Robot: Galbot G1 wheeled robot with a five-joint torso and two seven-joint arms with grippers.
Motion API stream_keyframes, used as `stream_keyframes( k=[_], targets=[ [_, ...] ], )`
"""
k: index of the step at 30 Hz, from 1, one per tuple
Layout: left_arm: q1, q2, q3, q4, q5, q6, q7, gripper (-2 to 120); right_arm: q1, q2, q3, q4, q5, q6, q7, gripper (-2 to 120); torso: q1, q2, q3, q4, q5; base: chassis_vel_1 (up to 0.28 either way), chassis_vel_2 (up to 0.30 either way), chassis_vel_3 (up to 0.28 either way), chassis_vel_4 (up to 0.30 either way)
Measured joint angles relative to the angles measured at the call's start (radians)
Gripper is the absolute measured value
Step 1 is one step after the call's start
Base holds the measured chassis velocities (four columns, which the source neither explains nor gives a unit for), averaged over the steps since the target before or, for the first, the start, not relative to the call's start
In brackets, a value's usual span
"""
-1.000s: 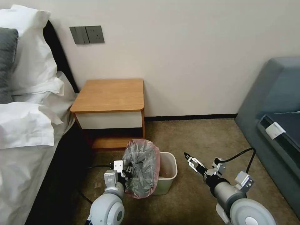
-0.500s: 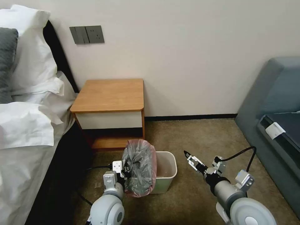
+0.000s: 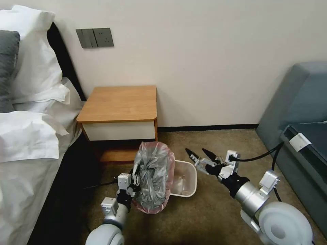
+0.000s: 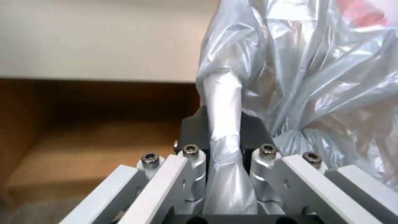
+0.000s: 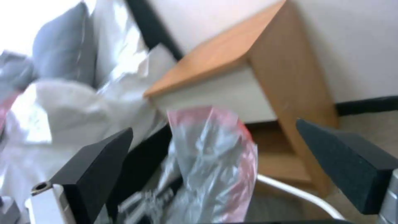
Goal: Pick up the garbage bag from the table and place it over the trash can.
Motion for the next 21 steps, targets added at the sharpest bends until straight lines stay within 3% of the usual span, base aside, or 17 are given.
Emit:
stream_keyframes(
  k=[8,12,21],
  targets=[
    [0.025,-0.001,-0.03,0.012,-0.022,-0.096,0.087,9,0.119,-0.088,-0.094,-0.081,0.115,-0.053,-0.042,100,0.0,0.0,0.0,0.0,-0.0002,0.0,0.0,0.0,0.0],
    [0.025,-0.009,-0.03,0.027,-0.039,-0.136,0.123,9,0.214,-0.1,-0.152,-0.147,0.181,-0.07,-0.047,100,0.0,0.0,0.0,0.0,-0.0001,0.0,0.0,0.0,0.0],
    [0.018,-0.014,-0.032,0.037,-0.067,-0.154,0.142,9,0.309,-0.092,-0.234,-0.228,0.215,-0.079,-0.033,99,0.0,0.0,0.0,0.0,-0.0001,0.0,0.0,0.0,0.0]
  ],
)
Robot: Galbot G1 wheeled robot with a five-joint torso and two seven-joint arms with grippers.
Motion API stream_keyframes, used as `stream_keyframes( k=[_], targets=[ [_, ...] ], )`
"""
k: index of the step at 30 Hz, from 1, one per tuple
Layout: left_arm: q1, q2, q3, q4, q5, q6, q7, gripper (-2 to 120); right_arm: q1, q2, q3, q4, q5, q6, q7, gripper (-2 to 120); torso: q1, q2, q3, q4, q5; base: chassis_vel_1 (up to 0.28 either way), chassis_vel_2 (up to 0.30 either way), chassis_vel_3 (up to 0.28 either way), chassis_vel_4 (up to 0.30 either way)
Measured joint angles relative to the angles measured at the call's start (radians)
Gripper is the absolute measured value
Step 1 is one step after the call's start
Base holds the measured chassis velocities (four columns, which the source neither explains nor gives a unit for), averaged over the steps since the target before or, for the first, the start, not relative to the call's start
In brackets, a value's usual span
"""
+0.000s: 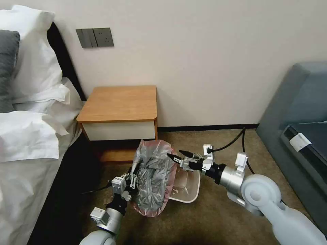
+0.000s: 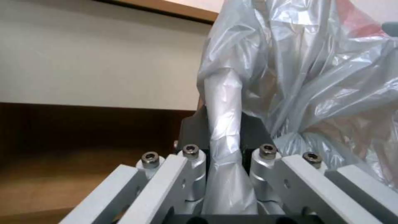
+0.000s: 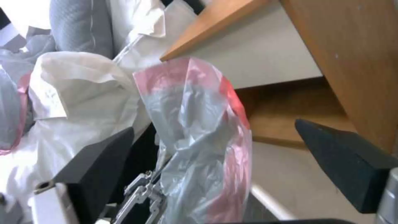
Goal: Pick up the garbage bag from the table and place it over the trash can.
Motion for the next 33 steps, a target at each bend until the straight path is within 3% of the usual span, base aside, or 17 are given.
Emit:
stream_keyframes(
  k=[5,9,16,18,20,28,33],
  targets=[
    [-0.008,-0.003,0.0,0.005,-0.016,0.0,0.005,9,0.015,0.001,-0.025,-0.015,0.007,0.0,0.001,82,0.0,0.0,0.0,0.0,0.0,0.0,0.0,0.0,0.0],
    [-0.01,-0.004,0.0,0.006,-0.019,0.0,0.009,9,0.018,0.0,-0.029,-0.017,0.008,0.0,0.0,75,0.0,0.0,0.0,0.0,-0.0001,0.0,0.0,0.0,0.0],
    [-0.015,-0.011,0.0,0.013,-0.021,0.0,0.012,9,0.03,-0.001,-0.049,-0.019,0.005,0.004,-0.001,40,0.0,0.0,0.0,0.0,0.0,0.0,0.0,0.0,0.0],
    [-0.015,-0.012,0.0,0.013,-0.021,0.0,0.012,9,0.031,-0.001,-0.05,-0.019,0.004,0.004,-0.001,39,0.0,0.0,0.0,0.0,-0.0001,0.0,0.0,0.0,0.0],
    [-0.015,-0.012,-0.001,0.013,-0.021,-0.001,0.012,9,0.036,0.0,-0.055,-0.019,0.002,0.005,0.002,27,0.0,0.0,0.0,-0.0001,0.0,0.0,0.0,0.0,0.0],
    [-0.014,-0.017,-0.003,0.013,-0.021,-0.001,0.001,9,0.047,-0.01,-0.052,-0.006,-0.001,0.007,0.014,0,0.0,0.0,0.0,0.0,0.0,0.0,0.0,0.0,0.0],
    [-0.013,-0.02,-0.003,0.013,-0.027,-0.001,-0.003,9,0.05,-0.023,-0.039,0.004,-0.004,0.006,0.017,0,0.0,0.0,0.0,0.0,0.0,0.0,0.0,0.0,0.0]
  ],
)
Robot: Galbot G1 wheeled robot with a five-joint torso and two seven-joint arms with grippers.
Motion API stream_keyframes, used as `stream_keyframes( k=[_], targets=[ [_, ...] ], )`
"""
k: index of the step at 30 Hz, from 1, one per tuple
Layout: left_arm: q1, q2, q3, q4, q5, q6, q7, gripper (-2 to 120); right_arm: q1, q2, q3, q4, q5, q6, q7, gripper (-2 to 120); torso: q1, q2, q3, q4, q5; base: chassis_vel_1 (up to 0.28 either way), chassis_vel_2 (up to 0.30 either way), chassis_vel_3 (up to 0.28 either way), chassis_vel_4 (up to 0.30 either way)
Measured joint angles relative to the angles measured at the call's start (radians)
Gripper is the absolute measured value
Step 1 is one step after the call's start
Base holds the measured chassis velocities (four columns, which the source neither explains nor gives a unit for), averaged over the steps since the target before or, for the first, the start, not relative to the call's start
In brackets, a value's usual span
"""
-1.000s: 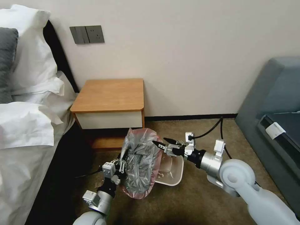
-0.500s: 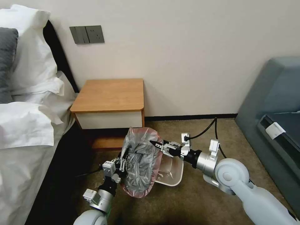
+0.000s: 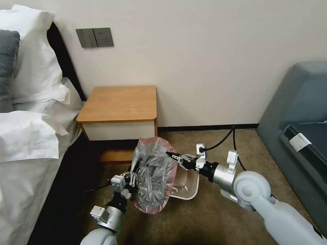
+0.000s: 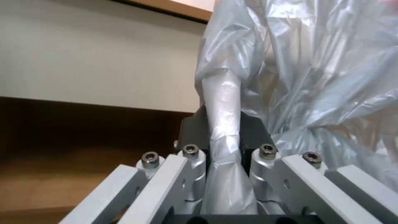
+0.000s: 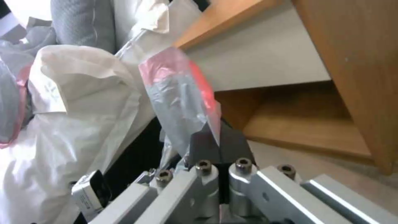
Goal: Pick up the garbage bag from the table and place it over the trash can.
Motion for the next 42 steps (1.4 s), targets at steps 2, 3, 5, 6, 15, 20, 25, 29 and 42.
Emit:
stream_keyframes(
  k=[2,3,5,6,15,20,25,29,42],
  targets=[
    [0.0,-0.003,0.0,0.001,-0.011,0.001,-0.002,9,0.005,-0.01,0.016,0.01,0.001,-0.001,0.013,0,0.0,0.0,0.0,0.0,0.0,0.0,0.0,0.0,0.0],
    [0.0,-0.005,0.0,0.003,-0.015,0.002,-0.002,9,0.012,-0.018,0.027,0.014,0.004,-0.003,0.018,0,0.0,0.0,0.0,0.0,0.0,0.0,0.0,0.0,0.0],
    [0.001,-0.006,0.0,0.004,-0.017,0.002,-0.002,9,0.019,-0.024,0.034,0.016,0.006,-0.005,0.022,0,0.0,0.0,0.0,0.0,0.0,0.0,0.0,0.0,0.0],
    [0.002,-0.006,0.0,0.005,-0.018,0.002,-0.002,9,0.025,-0.028,0.039,0.016,0.008,-0.006,0.025,0,0.0,0.0,0.0,0.0,0.0,0.0,0.0,0.0,0.0],
    [0.009,-0.008,-0.002,0.0,-0.042,0.006,0.004,9,0.091,-0.064,0.063,-0.011,0.018,-0.024,0.049,0,0.0,0.0,0.0,-0.0001,0.0,0.0,0.0,0.0,0.0],
    [0.013,-0.012,-0.001,0.0,-0.041,0.005,0.007,9,0.153,-0.07,0.017,-0.047,0.013,-0.025,0.058,0,0.0,0.0,0.0,-0.0001,0.0001,0.0,0.0,0.0,0.0],
    [0.021,-0.018,0.003,-0.004,-0.036,0.002,0.014,9,0.246,-0.072,-0.056,-0.088,0.009,-0.028,0.078,0,0.0,0.0,0.0,0.0003,0.0,0.0,0.0,0.0,0.0],
    [0.031,-0.019,0.003,-0.01,-0.036,-0.007,0.017,9,0.287,-0.069,-0.085,-0.136,-0.007,-0.041,0.12,0,0.0,0.0,0.0,0.0,0.0,0.0,0.0,0.0,0.0],
    [0.04,-0.027,0.008,-0.024,-0.042,-0.015,0.014,9,0.297,-0.072,-0.097,-0.144,-0.025,-0.042,0.132,8,0.0,0.0,0.0,0.0003,0.0001,0.0,0.0,0.0,0.0]
  ],
)
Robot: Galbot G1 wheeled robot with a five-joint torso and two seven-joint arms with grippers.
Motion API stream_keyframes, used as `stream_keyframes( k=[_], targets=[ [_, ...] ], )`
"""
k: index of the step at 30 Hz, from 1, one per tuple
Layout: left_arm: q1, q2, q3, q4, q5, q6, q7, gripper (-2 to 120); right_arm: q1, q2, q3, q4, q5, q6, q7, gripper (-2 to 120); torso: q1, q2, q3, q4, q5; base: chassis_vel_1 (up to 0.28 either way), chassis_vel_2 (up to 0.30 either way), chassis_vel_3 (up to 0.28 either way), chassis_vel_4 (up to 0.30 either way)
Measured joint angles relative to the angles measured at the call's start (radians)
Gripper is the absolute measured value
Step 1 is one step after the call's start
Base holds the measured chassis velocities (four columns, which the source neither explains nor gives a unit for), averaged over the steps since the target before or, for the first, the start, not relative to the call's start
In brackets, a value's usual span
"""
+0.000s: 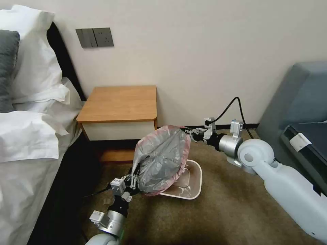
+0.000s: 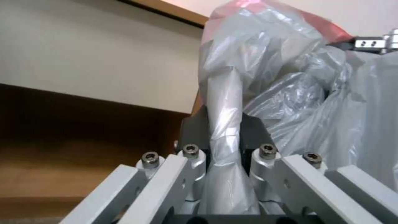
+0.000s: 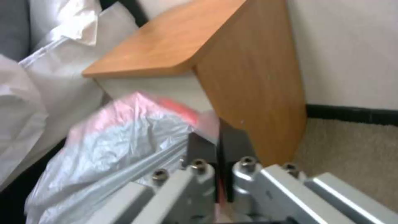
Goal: Pick up the garbage bag from the table and place it over the trash can.
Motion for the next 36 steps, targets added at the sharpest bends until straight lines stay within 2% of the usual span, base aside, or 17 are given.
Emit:
stream_keyframes(
  k=[1,3,5,7,8,11,13,16,18,19,21,24,29,32,33,35,36],
  targets=[
    [0.0,0.0,-0.001,0.0,-0.001,0.0,-0.001,9,-0.013,-0.005,0.009,0.011,0.006,-0.003,-0.003,10,0.0,0.0,0.0,-0.0002,-0.0001,0.0,0.0,0.0,0.0],
    [-0.003,0.001,-0.003,-0.001,-0.006,0.001,-0.008,9,-0.062,-0.023,0.049,0.048,0.034,-0.019,-0.013,22,0.0,0.0,0.0,-0.0004,0.0,0.0,0.0,0.0,0.0],
    [-0.004,0.001,-0.004,-0.002,-0.01,0.002,-0.013,9,-0.084,-0.031,0.071,0.063,0.047,-0.029,-0.019,25,0.0,0.0,0.0,-0.0005,0.0,0.0,0.0,0.0,0.0],
    [-0.009,0.0,-0.005,-0.002,-0.02,0.004,-0.024,9,-0.137,-0.05,0.122,0.09,0.082,-0.044,-0.026,37,0.0,0.0,0.0,-0.0003,-0.0002,0.0,0.0,0.0,0.0],
    [-0.009,0.0,-0.005,-0.002,-0.02,0.004,-0.024,9,-0.137,-0.05,0.122,0.09,0.082,-0.044,-0.026,37,0.0,0.0,0.0,-0.0003,-0.0002,0.0,0.0,0.0,0.0],
    [-0.014,-0.007,-0.006,-0.002,-0.034,0.005,-0.032,9,-0.214,-0.065,0.184,0.119,0.162,-0.052,-0.014,50,0.0,0.0,0.0,-0.0005,-0.0001,0.0,0.0,0.0,0.0],
    [-0.015,-0.008,-0.007,-0.002,-0.037,0.005,-0.033,9,-0.227,-0.067,0.192,0.123,0.177,-0.052,-0.011,53,0.0,0.0,0.0,-0.0005,-0.0002,0.0,0.0,0.0,0.0],
    [-0.019,-0.011,-0.009,-0.001,-0.047,0.006,-0.035,9,-0.267,-0.066,0.208,0.142,0.268,-0.052,0.004,70,0.0,0.0,0.0,-0.0004,0.0,0.0,0.0,0.0,0.0],
    [-0.019,-0.01,-0.009,-0.001,-0.048,0.007,-0.035,9,-0.268,-0.063,0.207,0.144,0.279,-0.053,0.007,71,0.0,0.0,0.0,-0.0003,-0.0001,0.0,0.0,0.0,0.0],
    [-0.02,-0.008,-0.009,-0.001,-0.048,0.008,-0.035,9,-0.268,-0.058,0.2,0.145,0.295,-0.053,0.008,80,0.0,0.0,0.0,-0.0002,-0.0001,0.0,0.0,0.0,0.0],
    [-0.02,-0.007,-0.01,-0.001,-0.048,0.009,-0.035,9,-0.267,-0.055,0.195,0.145,0.299,-0.054,0.007,83,0.0,0.0,0.0,-0.0002,0.0,0.0,0.0,0.0,0.0],
    [-0.02,-0.006,-0.011,-0.001,-0.048,0.01,-0.034,9,-0.257,-0.046,0.178,0.144,0.3,-0.057,-0.002,96,0.0,0.0,0.0,-0.0002,-0.0001,0.0,0.0,0.0,0.0],
    [-0.021,-0.005,-0.011,-0.001,-0.048,0.011,-0.032,9,-0.245,-0.044,0.167,0.139,0.297,-0.058,-0.006,86,0.0,0.0,0.0,-0.0002,-0.0001,0.0,0.0,0.0,0.0],
    [-0.025,-0.004,-0.013,0.002,-0.046,0.012,-0.031,9,-0.243,-0.045,0.164,0.138,0.296,-0.058,-0.014,71,0.0,0.0,0.0,-0.0002,-0.0002,0.0,0.0,0.0,0.0],
    [-0.025,-0.004,-0.013,0.002,-0.046,0.012,-0.031,9,-0.243,-0.045,0.164,0.138,0.296,-0.058,-0.014,71,0.0,0.0,0.0,-0.0002,-0.0002,0.0,0.0,0.0,0.0],
    [-0.026,-0.004,-0.013,0.004,-0.046,0.013,-0.032,9,-0.243,-0.044,0.161,0.138,0.297,-0.058,-0.016,63,0.0,0.0,0.0,-0.0002,-0.0001,0.0,0.0,0.0,0.0],
    [-0.027,-0.004,-0.013,0.004,-0.043,0.014,-0.033,9,-0.246,-0.039,0.159,0.138,0.297,-0.058,-0.021,54,0.0,0.0,0.0,-0.0002,-0.0001,0.0,0.0,0.0,0.0]
  ],
)
